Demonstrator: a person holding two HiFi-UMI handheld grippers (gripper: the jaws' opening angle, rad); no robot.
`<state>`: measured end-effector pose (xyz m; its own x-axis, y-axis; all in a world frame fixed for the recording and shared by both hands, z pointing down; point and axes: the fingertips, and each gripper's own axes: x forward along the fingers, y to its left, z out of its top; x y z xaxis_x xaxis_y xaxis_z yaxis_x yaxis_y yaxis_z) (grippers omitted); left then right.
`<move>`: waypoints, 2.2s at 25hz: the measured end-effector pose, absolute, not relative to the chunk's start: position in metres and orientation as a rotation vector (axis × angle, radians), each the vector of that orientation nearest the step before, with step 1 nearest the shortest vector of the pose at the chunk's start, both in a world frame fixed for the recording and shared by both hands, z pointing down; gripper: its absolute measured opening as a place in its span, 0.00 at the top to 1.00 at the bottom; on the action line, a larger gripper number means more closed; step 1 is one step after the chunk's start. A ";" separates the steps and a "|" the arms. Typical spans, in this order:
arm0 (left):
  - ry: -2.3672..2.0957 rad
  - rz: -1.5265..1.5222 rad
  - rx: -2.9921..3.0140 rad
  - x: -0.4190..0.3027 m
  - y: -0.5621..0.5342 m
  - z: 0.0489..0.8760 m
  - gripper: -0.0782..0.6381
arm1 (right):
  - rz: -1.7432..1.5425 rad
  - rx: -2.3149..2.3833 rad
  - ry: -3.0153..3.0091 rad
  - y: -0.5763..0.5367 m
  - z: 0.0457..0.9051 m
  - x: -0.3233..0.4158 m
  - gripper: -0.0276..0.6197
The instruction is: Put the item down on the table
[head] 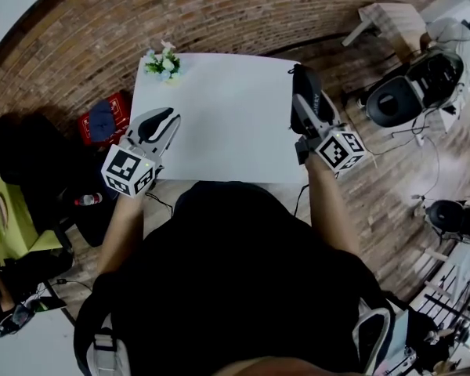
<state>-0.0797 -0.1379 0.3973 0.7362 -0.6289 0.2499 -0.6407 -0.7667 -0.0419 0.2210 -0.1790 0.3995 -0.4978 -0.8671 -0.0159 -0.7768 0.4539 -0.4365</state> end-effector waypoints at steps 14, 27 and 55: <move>-1.023 0.390 2.870 -0.080 -0.176 0.403 0.78 | -0.584 -1.443 2.447 -0.214 0.406 0.223 0.43; -1.047 0.394 2.853 -0.091 -0.192 0.406 0.77 | -0.603 -1.417 2.466 -0.239 0.409 0.209 0.43; -1.074 0.391 2.831 -0.106 -0.186 0.411 0.77 | -0.624 -1.382 2.504 -0.241 0.408 0.191 0.43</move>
<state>-0.1064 -0.1859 0.4110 0.7203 -0.6397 0.2682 -0.6624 -0.7491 -0.0076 0.1912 -0.2408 0.4076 -0.5364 -0.8438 0.0165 -0.7529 0.4696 -0.4610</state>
